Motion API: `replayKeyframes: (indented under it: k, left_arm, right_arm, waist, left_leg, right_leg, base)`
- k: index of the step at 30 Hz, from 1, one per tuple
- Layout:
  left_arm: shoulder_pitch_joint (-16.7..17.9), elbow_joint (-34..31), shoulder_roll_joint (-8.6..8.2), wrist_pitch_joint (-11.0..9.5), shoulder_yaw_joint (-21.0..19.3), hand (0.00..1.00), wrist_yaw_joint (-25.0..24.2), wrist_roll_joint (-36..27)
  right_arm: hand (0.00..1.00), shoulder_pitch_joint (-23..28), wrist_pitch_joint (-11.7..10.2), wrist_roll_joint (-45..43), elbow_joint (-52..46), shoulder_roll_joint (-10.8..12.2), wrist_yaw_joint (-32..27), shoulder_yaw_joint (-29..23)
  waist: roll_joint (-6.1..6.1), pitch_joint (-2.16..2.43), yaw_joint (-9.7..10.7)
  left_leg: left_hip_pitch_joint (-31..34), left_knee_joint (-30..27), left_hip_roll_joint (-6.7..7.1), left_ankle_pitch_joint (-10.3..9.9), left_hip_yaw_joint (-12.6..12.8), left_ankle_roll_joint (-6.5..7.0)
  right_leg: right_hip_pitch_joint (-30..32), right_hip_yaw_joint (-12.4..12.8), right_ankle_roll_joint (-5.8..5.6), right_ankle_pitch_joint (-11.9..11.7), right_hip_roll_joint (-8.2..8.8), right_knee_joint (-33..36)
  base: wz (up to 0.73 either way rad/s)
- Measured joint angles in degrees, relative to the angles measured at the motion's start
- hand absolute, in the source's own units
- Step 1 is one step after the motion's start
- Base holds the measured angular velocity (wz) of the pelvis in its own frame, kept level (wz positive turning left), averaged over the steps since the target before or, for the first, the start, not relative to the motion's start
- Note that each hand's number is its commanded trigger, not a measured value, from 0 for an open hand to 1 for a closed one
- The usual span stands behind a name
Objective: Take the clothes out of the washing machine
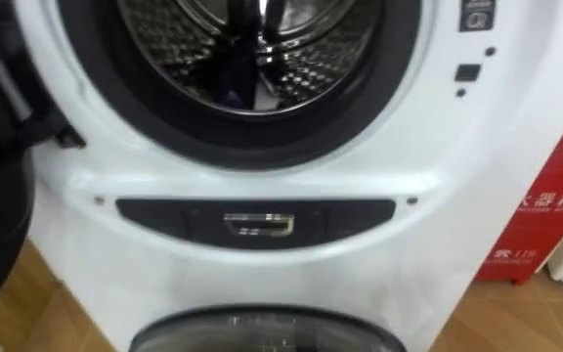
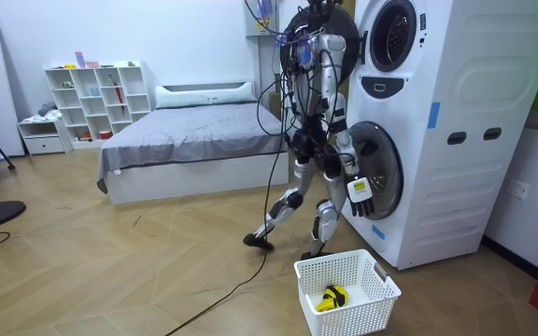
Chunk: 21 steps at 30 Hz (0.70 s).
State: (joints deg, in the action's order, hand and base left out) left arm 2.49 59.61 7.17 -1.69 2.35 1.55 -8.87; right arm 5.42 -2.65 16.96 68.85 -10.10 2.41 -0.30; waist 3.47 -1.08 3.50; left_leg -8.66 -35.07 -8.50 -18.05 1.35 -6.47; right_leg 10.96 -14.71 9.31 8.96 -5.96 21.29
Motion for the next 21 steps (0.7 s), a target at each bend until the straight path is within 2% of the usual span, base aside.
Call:
replayKeyframes:
  k: [2,3,5,6,7,8,9,10,11,12,13,14,15,16,17,18,19,20,21]
  left_arm:
    - [-0.8,0.0,0.14,-0.2,0.2,0.00,0.1,1.1]
    - [-0.8,0.1,0.27,-0.3,0.2,0.00,0.0,1.1]
    - [-0.2,0.7,0.38,-0.5,0.2,0.00,0.1,1.8]
    - [0.0,1.1,0.37,-0.6,0.2,0.00,0.2,1.7]
    - [0.7,2.0,0.40,-1.0,0.2,0.00,0.1,1.5]
    - [1.9,2.4,0.51,-1.1,0.2,0.00,0.1,1.6]
    - [3.3,3.0,0.38,-1.2,0.1,0.00,0.1,1.6]
    - [3.8,3.5,0.27,-1.1,0.3,0.00,0.1,1.6]
    - [5.1,3.7,0.30,-1.0,0.5,0.00,0.1,1.6]
    - [5.3,3.7,0.46,-1.0,0.6,0.00,0.2,1.5]
    - [5.5,4.2,0.66,-1.1,0.6,0.00,0.3,1.6]
    - [5.5,4.6,0.60,-1.1,0.5,0.00,0.5,1.6]
    - [5.6,4.6,0.57,-1.0,0.2,0.00,0.5,1.7]
    - [5.7,4.5,0.55,-1.0,-0.9,0.00,0.5,1.7]
    - [5.9,4.5,0.60,-1.1,-2.1,0.00,0.3,1.6]
    - [6.3,4.7,0.56,-1.0,-3.2,0.00,0.1,1.6]
    - [6.5,4.7,0.52,-1.0,-3.7,0.00,0.0,1.6]
    - [6.7,4.7,0.61,-1.1,-4.8,0.00,-0.2,1.7]
    - [6.7,4.8,0.65,-1.1,-5.3,0.00,-0.4,1.7]
  right_arm:
    - [0.00,-0.8,0.1,0.1,0.2,0.2,-0.5,-1.0]
    - [0.00,-0.8,0.1,0.1,0.0,0.3,-0.4,-1.0]
    - [0.00,-0.5,0.2,0.6,-0.1,0.4,-0.6,-1.1]
    - [0.00,-0.3,0.3,0.6,-0.1,0.4,-0.7,-1.1]
    - [0.00,0.1,0.3,0.8,0.0,0.5,-0.9,-1.1]
    - [0.00,0.2,0.2,0.8,-0.3,0.6,-0.8,-1.1]
    - [0.00,0.4,0.3,0.9,-0.3,0.5,-0.8,-1.2]
    - [0.00,1.0,0.3,1.1,-0.3,0.4,-0.9,-1.3]
    - [0.00,2.1,0.4,2.8,-0.3,0.4,-1.0,-1.8]
    - [0.00,2.4,0.5,3.3,-0.3,0.2,-1.0,-1.9]
    - [0.00,2.6,0.8,3.4,-0.1,-0.1,-1.0,-1.9]
    - [0.00,2.6,0.8,3.0,0.2,-0.7,-1.0,-1.6]
    - [0.00,2.6,0.7,2.9,0.4,-0.9,-1.0,-1.5]
    - [0.00,2.6,0.7,2.7,0.8,-0.8,-0.9,-1.3]
    - [0.00,2.2,0.7,2.6,1.1,-0.7,-0.9,-0.7]
    - [0.00,1.4,0.6,2.0,1.2,-0.7,-0.8,0.3]
    - [0.00,1.0,0.6,1.4,1.2,-0.6,-0.6,0.7]
    - [0.00,0.7,0.3,-0.1,1.2,-0.2,-0.1,1.7]
    - [0.00,0.7,0.2,-0.9,1.2,0.0,0.2,1.8]
  waist:
    - [0.15,0.09,-0.2]
    - [0.16,0.10,-0.1]
    - [0.14,0.16,-0.1]
    - [-0.13,0.23,-0.2]
    - [-0.77,0.56,-0.2]
    - [-1.48,1.08,0.0]
    - [-1.19,0.91,0.1]
    - [-1.20,0.75,0.1]
    - [-0.84,0.94,0.2]
    - [-0.86,0.90,0.3]
    - [-1.06,0.83,0.8]
    - [-1.36,0.85,0.8]
    - [-1.59,0.89,0.6]
    - [-2.55,1.06,-0.4]
    - [-3.34,1.12,-2.5]
    - [-3.45,1.10,-3.8]
    - [-3.31,1.04,-4.2]
    - [-3.43,1.03,-4.5]
    - [-3.68,1.03,-4.6]
  left_leg:
    - [-2.8,10.7,0.52,-4.2,0.0,0.76]
    - [-3.2,13.0,0.75,-4.8,0.0,1.14]
    - [-3.9,20.0,2.43,-5.5,1.1,3.33]
    - [-3.8,21.0,3.12,-5.4,1.8,4.04]
    - [-2.8,21.5,4.55,-4.9,2.9,6.12]
    - [-1.6,21.4,6.03,-4.1,3.7,7.70]
    - [-0.7,20.9,6.29,-3.5,6.8,8.64]
    - [-0.6,20.7,5.97,-3.2,8.1,8.67]
    - [-0.5,20.8,5.84,-2.5,8.3,9.38]
    - [-0.5,21.0,5.59,-2.0,9.4,9.12]
    - [-0.5,21.6,5.22,-0.8,11.8,8.48]
    - [-0.6,22.4,5.26,0.4,14.3,8.05]
    - [-0.6,22.7,5.34,0.8,15.5,7.88]
    - [-0.7,23.3,5.82,1.7,17.7,7.38]
    - [-0.7,23.2,6.59,2.0,19.0,7.01]
    - [-0.1,23.1,7.01,2.4,18.8,6.55]
    - [0.2,23.0,7.04,2.4,18.5,6.66]
    - [0.5,22.9,6.79,2.9,17.0,6.69]
    - [0.5,22.9,6.57,3.0,16.3,6.69]
  right_leg:
    - [3.4,0.2,-0.21,-2.5,0.23,0.4]
    - [4.0,0.2,-0.33,-3.3,0.29,0.2]
    - [5.1,0.4,-1.23,-8.2,0.75,-2.7]
    - [5.0,0.7,-1.49,-9.9,1.10,-4.1]
    - [4.9,1.5,-2.14,-13.2,1.83,-7.0]
    - [4.1,2.7,-3.35,-17.0,2.61,-10.9]
    - [4.0,3.5,-6.37,-18.0,3.67,-10.6]
    - [4.0,3.5,-7.16,-16.0,4.37,-7.5]
    - [3.2,3.4,-7.75,-10.2,5.86,-0.1]
    - [2.3,3.5,-8.38,-7.2,6.79,3.3]
    - [-0.1,3.5,-8.93,-1.8,9.14,8.5]
    - [-3.2,3.8,-9.84,2.3,11.36,12.2]
    - [-5.0,4.0,-10.40,3.9,12.17,12.8]
    - [-8.0,4.9,-11.31,6.5,13.03,11.9]
    - [-8.8,6.3,-11.80,7.6,12.80,7.7]
    - [-9.0,6.8,-11.10,7.6,12.01,4.2]
    - [-9.2,7.5,-10.04,7.1,11.42,2.8]
    - [-9.8,7.9,-9.29,5.5,10.10,0.1]
    - [-10.2,8.0,-9.05,4.9,9.39,-1.0]
  base:
    - [-0.10]
    - [-0.11]
    - [-0.03]
    - [-0.07]
    - [-0.16]
    - [-0.17]
    - [-0.09]
    - [0.11]
    - [0.25]
    - [0.49]
    - [0.55]
    - [0.51]
    - [0.23]
    - [-0.26]
    - [-0.69]
    - [-0.85]
    - [-0.72]
    - [-0.39]
    - [-0.27]
